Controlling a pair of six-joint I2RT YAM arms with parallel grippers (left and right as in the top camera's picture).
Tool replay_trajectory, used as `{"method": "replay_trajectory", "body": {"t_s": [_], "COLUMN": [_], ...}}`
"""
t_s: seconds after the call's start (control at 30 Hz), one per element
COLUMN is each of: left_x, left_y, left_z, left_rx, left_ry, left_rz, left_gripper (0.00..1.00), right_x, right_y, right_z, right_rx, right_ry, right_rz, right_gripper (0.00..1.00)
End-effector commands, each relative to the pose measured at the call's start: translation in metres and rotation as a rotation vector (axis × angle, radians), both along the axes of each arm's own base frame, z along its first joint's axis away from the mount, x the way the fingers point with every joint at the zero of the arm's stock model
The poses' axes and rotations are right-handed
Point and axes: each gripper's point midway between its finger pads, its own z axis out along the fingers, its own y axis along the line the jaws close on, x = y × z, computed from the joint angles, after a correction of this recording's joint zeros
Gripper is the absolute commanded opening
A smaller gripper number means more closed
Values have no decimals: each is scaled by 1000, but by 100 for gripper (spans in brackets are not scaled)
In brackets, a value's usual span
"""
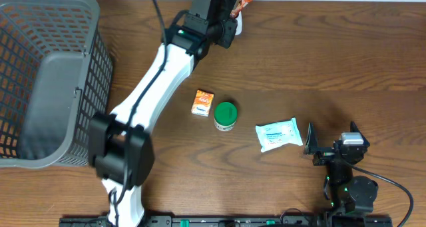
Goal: Scan the item barcode
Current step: 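Hold the TOP bar up in front of the white scanner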
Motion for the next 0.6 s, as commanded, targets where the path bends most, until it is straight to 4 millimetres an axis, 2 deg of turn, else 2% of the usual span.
{"method": "replay_trajectory", "body": {"t_s": [0.0, 0.2, 0.43, 0.57], "left_x": [27, 74, 104, 113], "left_y": [8, 16, 10, 2], "left_z": [-13, -32, -64, -73], "left_rx": [15, -24, -34, -46], "left_ry": [-64, -190, -251, -292], "left_rz": [19, 76, 77, 69], "left_gripper": [8, 7, 7, 7], "right_x": [0, 0, 0, 0], "right_y": [-1, -1, -1, -1], "right_z": [-1, -1, -1, -1], "right_rx": [12, 12, 12, 12], "right_ry": [1, 1, 1, 1], "right_rz": [-8, -8, -8, -8], "right_gripper": [99, 99, 99, 99]}}
